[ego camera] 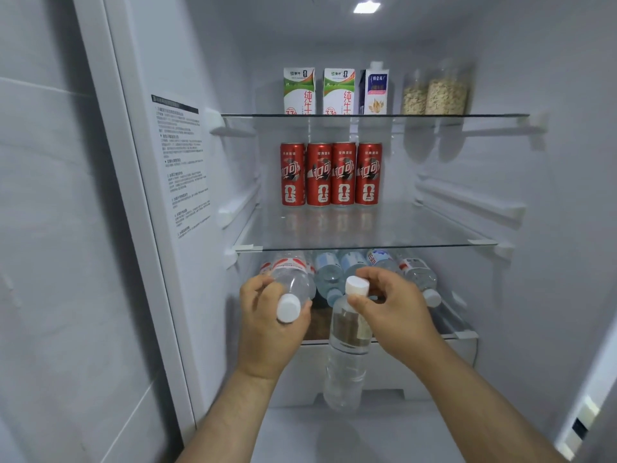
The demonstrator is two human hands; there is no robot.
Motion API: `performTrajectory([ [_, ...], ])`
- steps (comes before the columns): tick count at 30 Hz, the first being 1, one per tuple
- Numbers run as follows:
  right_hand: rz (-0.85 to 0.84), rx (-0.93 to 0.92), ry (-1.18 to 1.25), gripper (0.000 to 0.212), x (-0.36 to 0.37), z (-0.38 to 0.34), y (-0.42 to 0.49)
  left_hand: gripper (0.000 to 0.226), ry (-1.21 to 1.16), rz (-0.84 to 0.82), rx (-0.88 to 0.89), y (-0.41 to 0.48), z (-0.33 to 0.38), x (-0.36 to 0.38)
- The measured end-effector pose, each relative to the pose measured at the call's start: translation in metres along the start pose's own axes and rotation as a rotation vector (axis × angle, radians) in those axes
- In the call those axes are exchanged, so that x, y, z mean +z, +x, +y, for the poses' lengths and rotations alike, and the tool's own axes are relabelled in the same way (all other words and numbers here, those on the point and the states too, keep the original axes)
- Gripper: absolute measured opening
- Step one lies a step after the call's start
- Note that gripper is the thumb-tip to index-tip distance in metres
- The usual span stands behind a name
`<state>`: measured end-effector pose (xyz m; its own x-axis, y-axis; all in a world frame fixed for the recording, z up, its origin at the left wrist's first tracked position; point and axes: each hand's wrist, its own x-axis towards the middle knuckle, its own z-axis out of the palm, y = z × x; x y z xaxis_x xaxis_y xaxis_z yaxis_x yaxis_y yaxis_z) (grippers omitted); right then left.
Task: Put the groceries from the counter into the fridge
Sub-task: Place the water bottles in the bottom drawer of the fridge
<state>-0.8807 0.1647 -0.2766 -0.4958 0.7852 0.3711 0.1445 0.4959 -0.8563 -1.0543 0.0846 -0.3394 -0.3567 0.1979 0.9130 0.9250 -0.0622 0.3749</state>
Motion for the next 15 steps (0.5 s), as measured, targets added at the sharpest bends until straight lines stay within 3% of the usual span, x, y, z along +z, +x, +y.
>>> performTrajectory([
  [4, 0.001, 0.005, 0.004, 0.032, 0.005, 0.002, 0.004, 0.05, 0.066, -0.006, -0.24, -0.001, -0.007, 0.003],
  [10, -0.029, 0.01, -0.012, 0.037, 0.009, -0.001, 0.011, 0.052, 0.06, -0.117, -0.399, 0.007, 0.004, 0.017],
  [15, -0.031, 0.023, -0.009, 0.04, 0.01, 0.004, 0.015, 0.05, 0.077, -0.223, -0.382, 0.019, -0.007, 0.032],
])
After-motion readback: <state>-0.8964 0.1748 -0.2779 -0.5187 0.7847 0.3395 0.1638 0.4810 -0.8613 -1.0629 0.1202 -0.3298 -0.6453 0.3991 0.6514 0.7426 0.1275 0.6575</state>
